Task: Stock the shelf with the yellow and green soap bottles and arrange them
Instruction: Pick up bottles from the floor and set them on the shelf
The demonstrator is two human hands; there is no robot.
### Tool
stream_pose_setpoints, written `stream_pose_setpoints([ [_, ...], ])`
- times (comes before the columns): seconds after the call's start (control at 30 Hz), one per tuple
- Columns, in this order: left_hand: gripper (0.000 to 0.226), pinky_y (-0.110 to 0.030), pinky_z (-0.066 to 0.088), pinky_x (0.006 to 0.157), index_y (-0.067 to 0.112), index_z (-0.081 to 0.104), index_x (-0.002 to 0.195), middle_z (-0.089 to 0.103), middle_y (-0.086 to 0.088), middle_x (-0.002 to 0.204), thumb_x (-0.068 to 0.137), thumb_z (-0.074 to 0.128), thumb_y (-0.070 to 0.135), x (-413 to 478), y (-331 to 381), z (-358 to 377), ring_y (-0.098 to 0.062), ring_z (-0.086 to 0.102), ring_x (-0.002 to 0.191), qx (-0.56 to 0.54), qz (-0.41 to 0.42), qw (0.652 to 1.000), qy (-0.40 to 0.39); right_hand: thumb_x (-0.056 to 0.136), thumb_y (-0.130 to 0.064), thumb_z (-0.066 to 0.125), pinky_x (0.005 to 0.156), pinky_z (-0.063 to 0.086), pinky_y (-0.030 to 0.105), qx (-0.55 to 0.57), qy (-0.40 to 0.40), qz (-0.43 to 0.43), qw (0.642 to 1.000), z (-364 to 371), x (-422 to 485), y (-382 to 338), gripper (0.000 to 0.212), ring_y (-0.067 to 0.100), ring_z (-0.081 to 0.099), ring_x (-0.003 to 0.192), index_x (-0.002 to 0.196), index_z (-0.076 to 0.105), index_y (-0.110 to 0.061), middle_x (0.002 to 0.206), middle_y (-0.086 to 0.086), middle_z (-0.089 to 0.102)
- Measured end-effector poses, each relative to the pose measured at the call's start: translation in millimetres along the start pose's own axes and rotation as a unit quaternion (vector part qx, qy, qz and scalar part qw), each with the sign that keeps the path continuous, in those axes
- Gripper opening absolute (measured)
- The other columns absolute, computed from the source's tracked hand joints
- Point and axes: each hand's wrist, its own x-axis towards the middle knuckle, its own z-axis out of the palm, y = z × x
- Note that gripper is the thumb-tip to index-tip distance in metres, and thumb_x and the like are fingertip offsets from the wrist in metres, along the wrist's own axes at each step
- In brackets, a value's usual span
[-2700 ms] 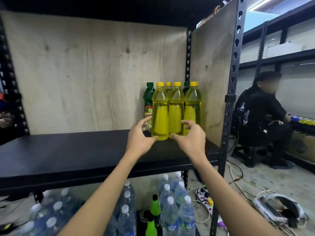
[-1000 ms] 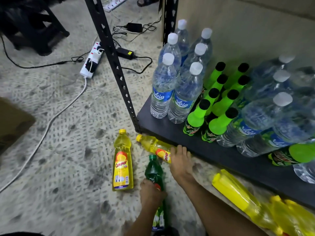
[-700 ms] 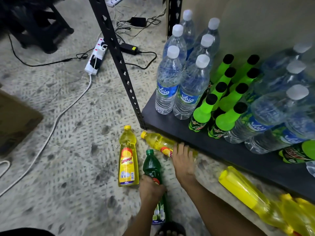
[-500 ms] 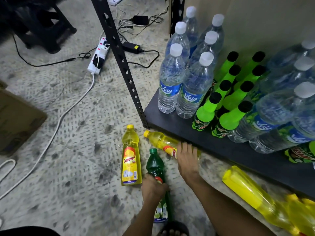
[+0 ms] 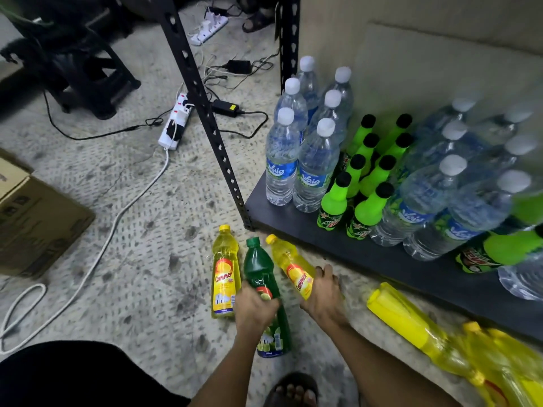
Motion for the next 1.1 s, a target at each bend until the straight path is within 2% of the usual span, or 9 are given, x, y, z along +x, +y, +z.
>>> stream_pose_setpoints([
  [0.1, 0.059, -0.023, 0.056, 0.059, 0.01, 0.058, 0.111, 0.062, 0.009, 0.075, 0.065, 0.088, 0.03, -19.7, 17.3, -18.4, -0.015, 0.065, 0.064, -0.02, 0.027, 0.999, 0.018, 0.063, -0.05, 0.084, 0.093, 0.05, 0.04, 0.055, 0.031, 0.01, 0.998, -27.3, -30.3, 8.3, 0.087, 0.03, 0.055, 0.115, 0.133, 0.046, -0.014, 0.129, 0.005, 0.042],
  [0.17, 0.068, -0.023, 0.049, 0.066, 0.012, 0.059, 0.116, 0.059, 0.01, 0.077, 0.06, 0.091, 0.036, -38.0, 30.4, -32.6, -0.016, 0.059, 0.068, -0.03, 0.05, 0.997, 0.043, 0.06, -0.05, 0.085, 0.094, 0.05, 0.039, 0.083, 0.053, 0.007, 0.995, -48.9, -51.1, 12.8, 0.092, 0.03, 0.054, 0.119, 0.134, 0.045, -0.014, 0.133, 0.005, 0.039],
  [0.4, 0.077, -0.024, 0.047, 0.066, 0.022, 0.059, 0.118, 0.065, 0.008, 0.082, 0.051, 0.088, 0.047, -113.7, 72.3, -82.9, -0.018, 0.062, 0.074, -0.063, 0.159, 0.979, 0.11, 0.053, -0.037, 0.082, 0.089, 0.05, 0.038, 0.166, 0.191, -0.06, 0.966, -137.6, -120.8, 26.9, 0.091, 0.03, 0.052, 0.113, 0.135, 0.048, -0.013, 0.122, 0.004, 0.041],
  [0.53, 0.079, -0.025, 0.051, 0.068, 0.024, 0.059, 0.118, 0.073, 0.003, 0.09, 0.05, 0.089, 0.049, -166.5, 104.5, -115.8, -0.022, 0.069, 0.082, -0.085, 0.221, 0.962, 0.135, 0.05, -0.031, 0.081, 0.088, 0.051, 0.037, 0.24, 0.276, -0.074, 0.928, -187.1, -162.5, 38.7, 0.085, 0.03, 0.056, 0.105, 0.128, 0.054, -0.01, 0.114, 0.005, 0.046],
  [0.67, 0.077, -0.024, 0.048, 0.07, 0.031, 0.057, 0.116, 0.068, 0.01, 0.086, 0.05, 0.089, 0.051, -219.1, 150.1, -145.2, -0.019, 0.068, 0.084, -0.115, 0.295, 0.937, 0.149, 0.048, -0.034, 0.084, 0.081, 0.042, 0.022, 0.298, 0.366, -0.077, 0.878, -238.5, -195.4, 52.2, 0.088, 0.017, 0.055, 0.098, 0.129, 0.054, -0.015, 0.109, -0.005, 0.043],
  [0.77, 0.084, -0.034, 0.055, 0.085, 0.029, 0.055, 0.125, 0.072, 0.003, 0.104, 0.052, 0.089, 0.054, -257.3, 188.2, -161.6, -0.024, 0.069, 0.099, -0.119, 0.345, 0.917, 0.162, 0.046, -0.04, 0.083, 0.075, 0.044, 0.023, 0.318, 0.432, -0.073, 0.841, -284.4, -217.4, 66.2, 0.086, 0.009, 0.051, 0.09, 0.125, 0.054, -0.019, 0.102, -0.009, 0.039],
  [0.87, 0.085, -0.033, 0.053, 0.088, 0.03, 0.055, 0.125, 0.072, 0.001, 0.112, 0.052, 0.09, 0.055, -294.3, 222.9, -172.8, -0.022, 0.067, 0.101, -0.141, 0.39, 0.892, 0.181, 0.045, -0.042, 0.083, 0.066, 0.038, 0.011, 0.332, 0.481, -0.065, 0.809, -329.3, -236.4, 82.2, 0.085, -0.004, 0.047, 0.082, 0.122, 0.055, -0.018, 0.098, -0.01, 0.039],
  [1.0, 0.086, -0.024, 0.049, 0.084, 0.032, 0.056, 0.125, 0.072, 0.007, 0.108, 0.05, 0.09, 0.056, -344.7, 272.4, -182.6, -0.009, 0.061, 0.089, -0.174, 0.472, 0.844, 0.184, 0.045, -0.041, 0.088, 0.07, 0.047, 0.022, 0.331, 0.551, -0.05, 0.764, -388.3, -261.3, 112.5, 0.087, 0.006, 0.047, 0.081, 0.123, 0.057, -0.017, 0.099, -0.004, 0.044],
  [1.1, 0.085, -0.034, 0.057, 0.089, 0.034, 0.059, 0.122, 0.072, 0.011, 0.102, 0.046, 0.086, 0.06, -379.1, 315.5, -186.5, -0.013, 0.068, 0.096, -0.188, 0.53, 0.81, 0.167, 0.043, -0.037, 0.09, 0.065, 0.037, 0.001, 0.34, 0.597, -0.043, 0.725, -430.9, -278.0, 138.8, 0.089, 0.0, 0.044, 0.079, 0.124, 0.057, -0.018, 0.101, -0.006, 0.045],
])
